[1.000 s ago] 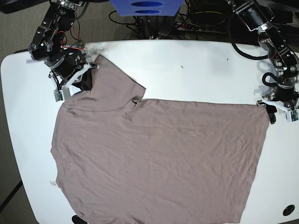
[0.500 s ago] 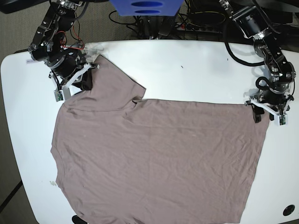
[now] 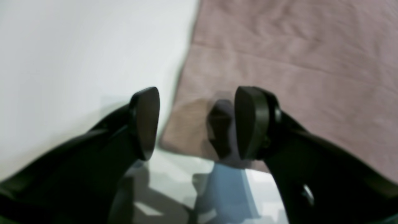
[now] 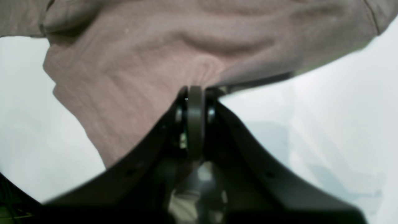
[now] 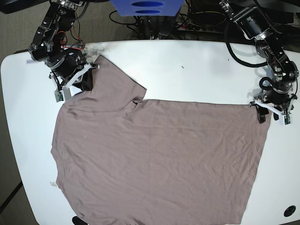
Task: Fold the T-shirt properly
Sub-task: 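Adjust the left gripper's grip on the shirt's side edge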
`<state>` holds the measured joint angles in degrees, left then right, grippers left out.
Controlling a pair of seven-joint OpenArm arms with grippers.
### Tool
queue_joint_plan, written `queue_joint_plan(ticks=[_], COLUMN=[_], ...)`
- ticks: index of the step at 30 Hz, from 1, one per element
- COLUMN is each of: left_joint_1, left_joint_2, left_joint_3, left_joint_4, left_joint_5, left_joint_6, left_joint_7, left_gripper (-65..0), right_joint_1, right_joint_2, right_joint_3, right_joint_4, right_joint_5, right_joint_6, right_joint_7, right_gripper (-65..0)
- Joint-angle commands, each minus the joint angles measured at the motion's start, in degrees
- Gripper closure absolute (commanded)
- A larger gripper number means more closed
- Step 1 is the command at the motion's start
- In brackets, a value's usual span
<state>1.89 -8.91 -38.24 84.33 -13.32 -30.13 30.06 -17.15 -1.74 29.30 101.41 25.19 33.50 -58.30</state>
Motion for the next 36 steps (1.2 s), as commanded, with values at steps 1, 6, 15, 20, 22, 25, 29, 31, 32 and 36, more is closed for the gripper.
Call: queue_joint_plan(ticks=[1,6,15,20,22,25,29,31,32,36], left_joint_1=[-0.7,-0.9,-0.6,-1.1,-1.1,-1.8,-2.1,-2.2,-2.2,-1.8], left_joint_2=[-1.3,-2.1,-1.4,-0.5,-0.3,0.6,2.1,2.4,2.4,2.4], left_joint_3=[-1.0,-1.4,-1.1,-1.1,-1.0,-1.0,-0.9,-0.2,0.6,2.8], left_joint_4=[1.2,1.2,-0.4,-4.1,-5.6,-6.6,-6.4,-6.4,-6.3,-6.1], left_joint_5=[-0.3,2.0,2.4,2.4,2.3,2.3,2.6,2.6,2.6,2.3], left_joint_6=[-0.2,-0.2,-0.4,-0.5,-0.5,-0.5,-0.5,-0.5,-0.5,-0.5], left_joint_7=[-1.1,-1.1,-1.1,-1.4,-1.4,-1.4,-1.4,-1.2,-1.1,-1.1], left_gripper=[-36.9,-36.9,-36.9,-36.9,-36.9,-36.9,-36.9,-36.9,-36.9,-36.2], right_joint_1=[-0.1,-0.1,-0.1,-0.1,-0.1,-0.1,-0.1,-0.1,-0.1,-0.1], right_joint_2=[0.3,0.3,0.3,0.3,0.3,0.3,0.3,0.3,0.3,0.3], right_joint_3=[-0.1,-0.1,-0.1,-0.1,-0.1,-0.1,-0.1,-0.1,-0.1,-0.1], right_joint_4=[0.4,0.4,0.4,0.4,0.4,0.4,0.4,0.4,0.4,0.4], right_joint_5=[-0.9,-0.9,-0.9,-0.9,-0.9,-0.9,-0.9,-0.9,-0.9,-0.9], right_joint_6=[0.1,0.1,0.1,0.1,0.1,0.1,0.1,0.1,0.1,0.1], right_joint_7=[-1.3,-1.3,-1.3,-1.3,-1.3,-1.4,-1.4,-1.4,-1.5,-1.5], right_gripper=[0.0,0.0,0.0,0.0,0.0,0.0,0.0,0.0,0.0,0.0])
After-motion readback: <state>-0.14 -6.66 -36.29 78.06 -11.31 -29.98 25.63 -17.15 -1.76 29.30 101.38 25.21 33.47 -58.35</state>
